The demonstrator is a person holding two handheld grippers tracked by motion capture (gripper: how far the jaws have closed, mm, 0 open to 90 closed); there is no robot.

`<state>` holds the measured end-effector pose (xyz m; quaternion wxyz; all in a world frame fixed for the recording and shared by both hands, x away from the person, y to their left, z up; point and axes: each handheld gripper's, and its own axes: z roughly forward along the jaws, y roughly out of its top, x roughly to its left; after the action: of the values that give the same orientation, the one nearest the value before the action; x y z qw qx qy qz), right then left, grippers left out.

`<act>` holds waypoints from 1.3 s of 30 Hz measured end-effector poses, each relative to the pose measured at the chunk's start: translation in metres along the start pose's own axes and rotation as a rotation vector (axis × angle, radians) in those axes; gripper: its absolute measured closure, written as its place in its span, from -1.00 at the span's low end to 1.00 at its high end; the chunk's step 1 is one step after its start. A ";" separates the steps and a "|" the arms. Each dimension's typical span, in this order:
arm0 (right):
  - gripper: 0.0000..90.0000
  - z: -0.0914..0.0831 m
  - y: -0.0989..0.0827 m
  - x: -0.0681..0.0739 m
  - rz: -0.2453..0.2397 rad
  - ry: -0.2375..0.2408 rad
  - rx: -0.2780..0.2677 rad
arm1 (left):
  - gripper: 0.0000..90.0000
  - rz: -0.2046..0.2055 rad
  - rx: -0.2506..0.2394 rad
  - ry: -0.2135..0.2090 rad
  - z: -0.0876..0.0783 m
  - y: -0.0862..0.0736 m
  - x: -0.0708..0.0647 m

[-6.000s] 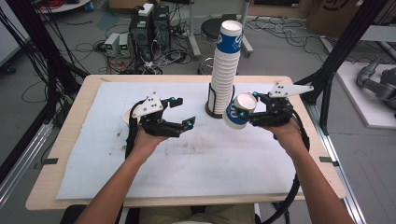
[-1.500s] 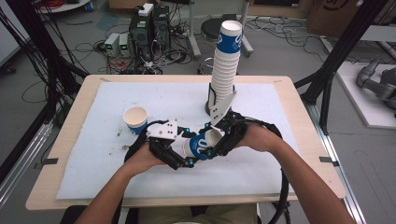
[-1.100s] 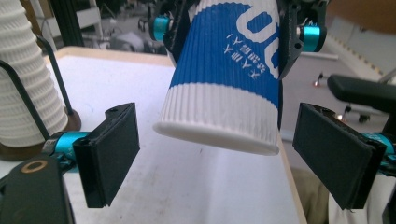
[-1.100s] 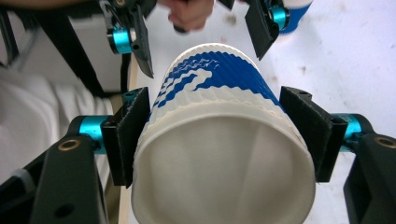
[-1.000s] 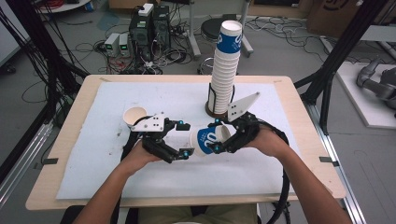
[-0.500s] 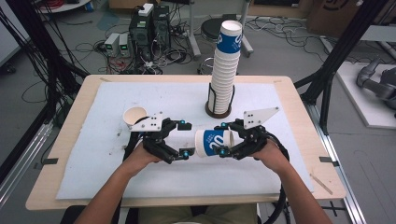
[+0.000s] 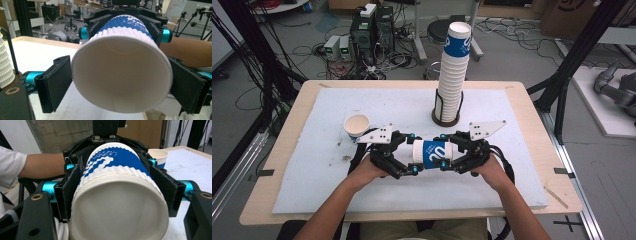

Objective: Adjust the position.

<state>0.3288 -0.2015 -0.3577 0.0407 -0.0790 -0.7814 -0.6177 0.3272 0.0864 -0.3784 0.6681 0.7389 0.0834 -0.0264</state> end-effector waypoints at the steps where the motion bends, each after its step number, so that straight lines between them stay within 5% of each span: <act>1: -0.37 0.000 0.000 0.000 0.002 -0.001 -0.007 | -0.75 0.002 -0.001 -0.002 0.000 0.000 0.000; 17: -0.43 0.004 -0.004 -0.002 0.056 0.028 -0.012 | -0.54 0.023 0.037 -0.033 -0.003 0.002 -0.001; 19: -0.66 0.004 -0.004 -0.002 0.079 0.002 -0.011 | -0.52 0.029 0.045 -0.036 -0.002 0.003 -0.002; 26: -0.69 -0.007 0.004 0.000 0.067 -0.034 0.018 | -0.52 0.006 0.103 -0.009 -0.008 0.010 -0.001; 31: -0.69 -0.017 0.016 0.004 0.020 -0.058 0.100 | -0.52 0.011 0.148 0.026 -0.012 0.016 -0.001; 39: -0.68 -0.014 0.043 0.005 -0.084 -0.094 0.320 | -0.52 0.022 0.254 0.085 -0.011 0.025 -0.004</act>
<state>0.3311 -0.2055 -0.3121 -0.0099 -0.0676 -0.8733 -0.4824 0.3268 0.0948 -0.3517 0.5653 0.8189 0.0997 0.0017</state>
